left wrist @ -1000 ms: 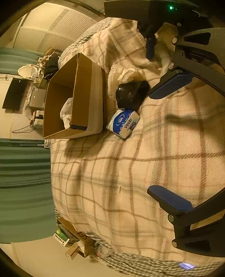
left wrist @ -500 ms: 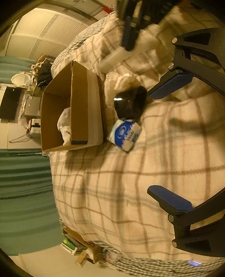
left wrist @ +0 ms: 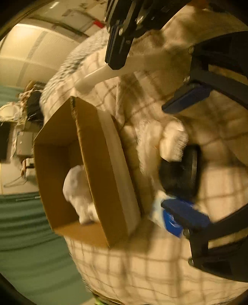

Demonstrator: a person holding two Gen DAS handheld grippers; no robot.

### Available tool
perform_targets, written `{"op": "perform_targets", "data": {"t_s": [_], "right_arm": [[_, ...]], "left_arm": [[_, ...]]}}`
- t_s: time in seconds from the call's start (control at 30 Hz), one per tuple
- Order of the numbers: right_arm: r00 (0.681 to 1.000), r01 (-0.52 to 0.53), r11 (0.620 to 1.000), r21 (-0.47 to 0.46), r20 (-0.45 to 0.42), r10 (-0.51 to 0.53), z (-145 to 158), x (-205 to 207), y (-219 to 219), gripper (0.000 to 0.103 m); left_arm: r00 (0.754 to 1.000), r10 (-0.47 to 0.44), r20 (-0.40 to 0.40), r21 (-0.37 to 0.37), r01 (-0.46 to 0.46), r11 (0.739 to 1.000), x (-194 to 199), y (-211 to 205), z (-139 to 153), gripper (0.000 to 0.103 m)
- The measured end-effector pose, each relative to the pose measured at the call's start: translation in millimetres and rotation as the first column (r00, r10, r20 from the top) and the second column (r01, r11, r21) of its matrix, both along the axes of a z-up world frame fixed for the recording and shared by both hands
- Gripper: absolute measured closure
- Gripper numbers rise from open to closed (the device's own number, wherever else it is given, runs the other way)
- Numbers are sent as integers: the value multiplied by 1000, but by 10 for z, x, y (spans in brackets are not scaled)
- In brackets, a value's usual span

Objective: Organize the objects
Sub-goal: 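Grasp the white plastic tube with the right gripper while the left gripper grasps the white lace cloth, then carry the tube and lace cloth into the box while both grippers open to release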

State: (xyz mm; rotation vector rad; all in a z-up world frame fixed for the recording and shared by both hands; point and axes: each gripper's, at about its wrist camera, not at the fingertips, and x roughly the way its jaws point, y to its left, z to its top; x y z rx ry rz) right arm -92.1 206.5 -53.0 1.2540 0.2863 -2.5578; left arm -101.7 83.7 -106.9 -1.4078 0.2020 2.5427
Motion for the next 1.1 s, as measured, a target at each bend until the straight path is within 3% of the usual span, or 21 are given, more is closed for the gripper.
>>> {"op": "perform_targets", "data": {"t_s": [0.13,0.23,0.27,0.37,0.6,1.1], "right_arm": [[1000,9,1000,-25,19,-8,-78,-76,96,98],[1000,10,999,-41,28,-9,-111,-106,127,98],[1000,9,999,-46,30,-8,-121,-112,134,98],[1000,3,999,-49,29,-1,-123,-110,126,98],[1000,6,999,-46,1,-5,37,0,92,98],[989,2,1000,-31,-149,-7,1019,325,-24,98]], "left_arm": [[998,-33,49,-17,34,999,-229,195,-213,33],[996,-45,77,-29,47,998,-328,271,-327,62],[995,-46,88,-20,48,999,-341,275,-341,77],[995,-48,82,3,48,999,-322,259,-291,89],[999,-36,20,59,35,998,-130,188,139,94],[987,-39,-154,101,55,993,137,-45,1282,94]]}}
